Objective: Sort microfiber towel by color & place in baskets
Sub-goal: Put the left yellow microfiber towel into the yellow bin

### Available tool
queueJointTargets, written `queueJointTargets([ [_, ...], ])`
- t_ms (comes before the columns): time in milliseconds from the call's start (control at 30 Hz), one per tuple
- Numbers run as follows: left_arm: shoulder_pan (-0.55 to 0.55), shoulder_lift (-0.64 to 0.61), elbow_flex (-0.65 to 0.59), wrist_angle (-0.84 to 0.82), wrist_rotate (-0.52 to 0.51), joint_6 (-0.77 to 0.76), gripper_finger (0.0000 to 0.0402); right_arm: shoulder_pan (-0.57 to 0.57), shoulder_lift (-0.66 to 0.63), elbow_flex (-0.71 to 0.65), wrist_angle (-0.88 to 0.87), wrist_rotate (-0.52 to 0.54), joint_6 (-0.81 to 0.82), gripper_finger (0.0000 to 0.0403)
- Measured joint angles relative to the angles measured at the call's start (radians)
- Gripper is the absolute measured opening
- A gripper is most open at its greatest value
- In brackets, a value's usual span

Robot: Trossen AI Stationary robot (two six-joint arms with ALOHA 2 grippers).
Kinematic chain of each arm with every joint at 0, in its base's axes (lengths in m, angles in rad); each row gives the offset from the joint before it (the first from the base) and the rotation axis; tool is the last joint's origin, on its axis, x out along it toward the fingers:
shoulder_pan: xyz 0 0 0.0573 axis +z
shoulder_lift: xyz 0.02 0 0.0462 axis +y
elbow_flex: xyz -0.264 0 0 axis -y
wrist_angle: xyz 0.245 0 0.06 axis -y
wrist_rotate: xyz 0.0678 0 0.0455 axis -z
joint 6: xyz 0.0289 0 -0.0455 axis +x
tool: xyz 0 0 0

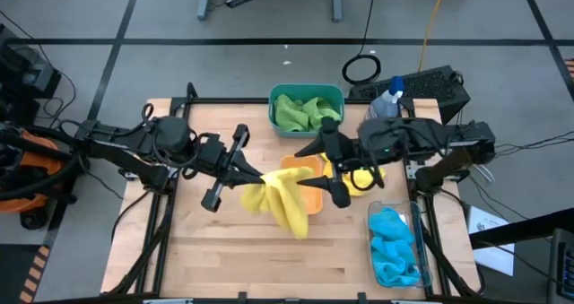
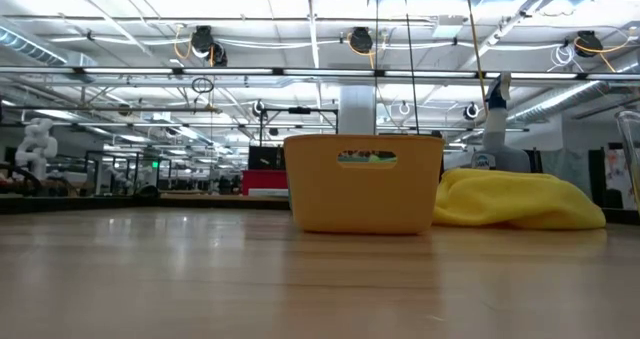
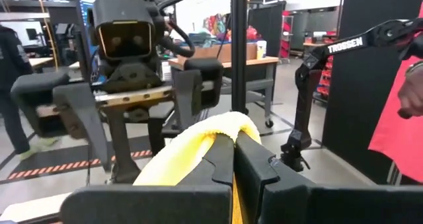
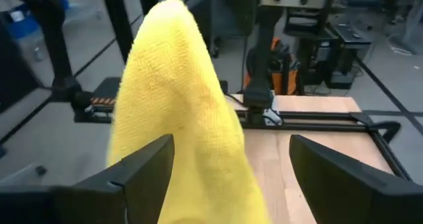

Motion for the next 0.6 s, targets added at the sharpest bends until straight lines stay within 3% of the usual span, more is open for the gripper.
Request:
queueJointTargets([
  [200, 0.001, 0.039, 0.0, -0.001, 0.0, 0.0, 0.0001, -0.045, 0.055, 0.0, -0.006, -0.123, -0.017, 0.025],
  [300, 0.002, 0.064, 0.0, 0.0, 0.0, 0.0, 0.0001, -0.053, 0.086, 0.0, -0.012, -0.151, -0.018, 0.0193],
  [500, 0.009, 0.089, 0.0, -0.012, -0.051, 0.0, 0.0001, -0.055, 0.117, 0.0, -0.017, -0.196, 0.028, 0.0023],
  [600, 0.018, 0.088, 0.0, -0.058, -0.123, -0.022, 0.0001, -0.046, 0.111, 0.0, -0.02, -0.166, 0.085, 0.0014],
])
